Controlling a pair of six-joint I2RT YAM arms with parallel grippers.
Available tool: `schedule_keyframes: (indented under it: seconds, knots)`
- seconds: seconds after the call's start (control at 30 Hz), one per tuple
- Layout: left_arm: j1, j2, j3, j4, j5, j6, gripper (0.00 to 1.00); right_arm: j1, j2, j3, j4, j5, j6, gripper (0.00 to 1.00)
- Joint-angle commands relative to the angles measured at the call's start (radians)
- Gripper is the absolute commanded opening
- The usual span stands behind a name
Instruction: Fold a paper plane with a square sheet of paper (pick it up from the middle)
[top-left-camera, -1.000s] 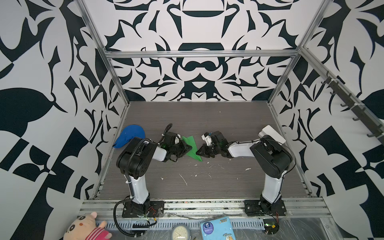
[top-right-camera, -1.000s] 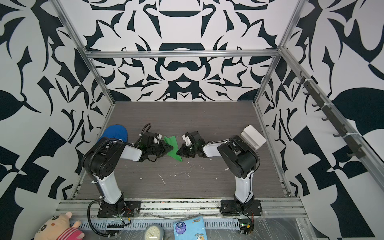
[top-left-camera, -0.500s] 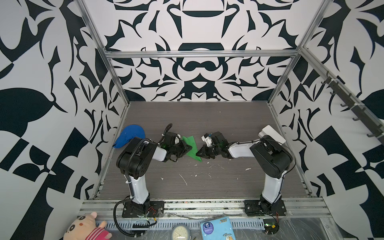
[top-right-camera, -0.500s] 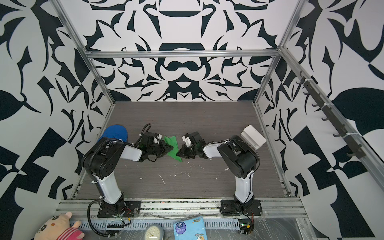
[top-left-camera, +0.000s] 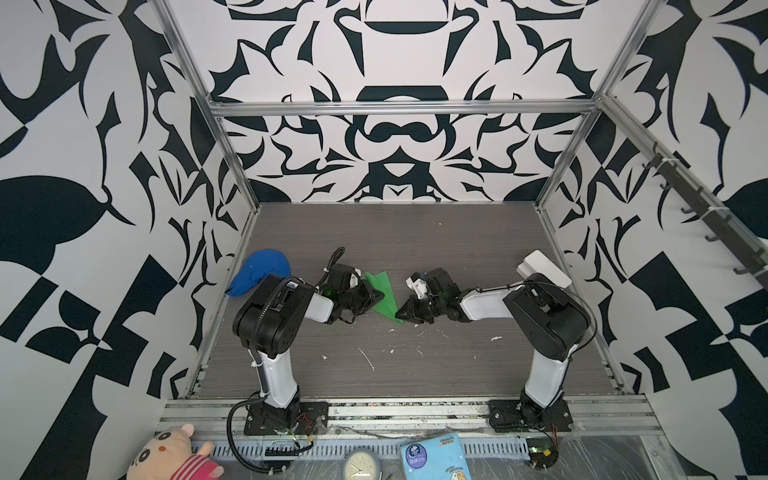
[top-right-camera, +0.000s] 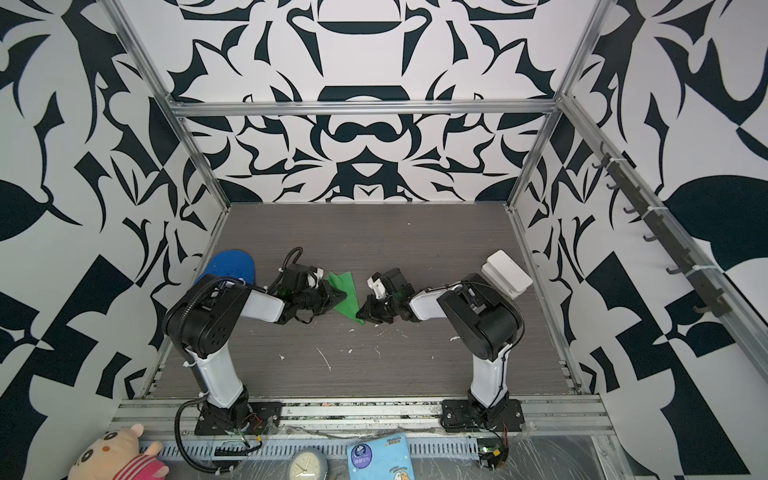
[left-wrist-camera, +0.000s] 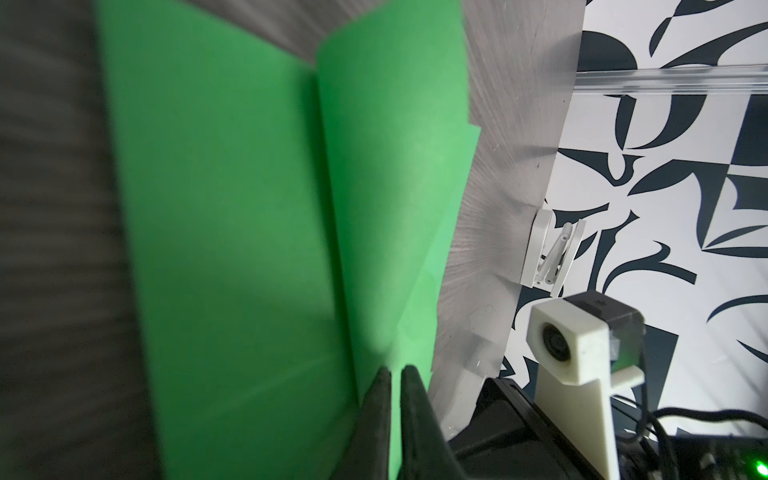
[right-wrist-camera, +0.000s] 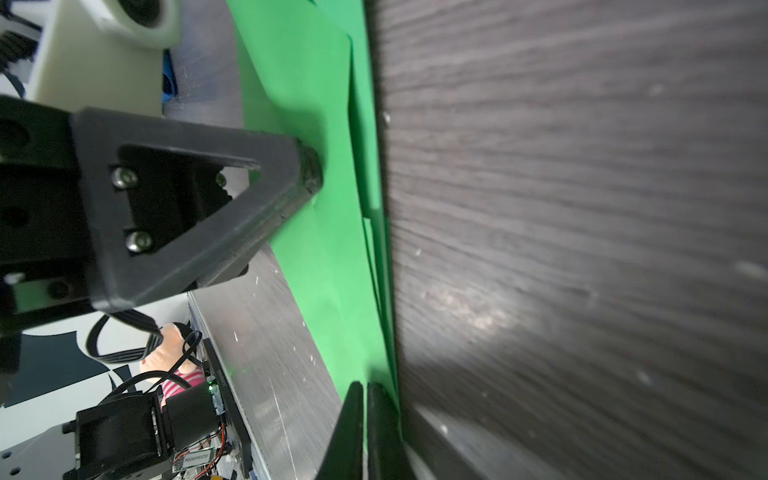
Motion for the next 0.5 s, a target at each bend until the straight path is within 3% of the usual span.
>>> schedule_keyframes:
  seconds: [0.0,0.3,0.47]
  knots:
    - [-0.002,0.008,-0.015,-0.041,-0.031,0.005,0.12,-0.001,0.003,-0.002,0.005,0.002,-0.004,0.10]
    - [-0.002,0.003,-0.016,-0.039,-0.031,0.005,0.12,-0.001,-0.104,-0.043,0.037,-0.018,-0.001,0.10]
    - [-0.003,0.004,-0.006,-0.017,-0.010,0.005,0.12,-0.014,-0.161,-0.073,0.017,0.058,-0.043,0.13]
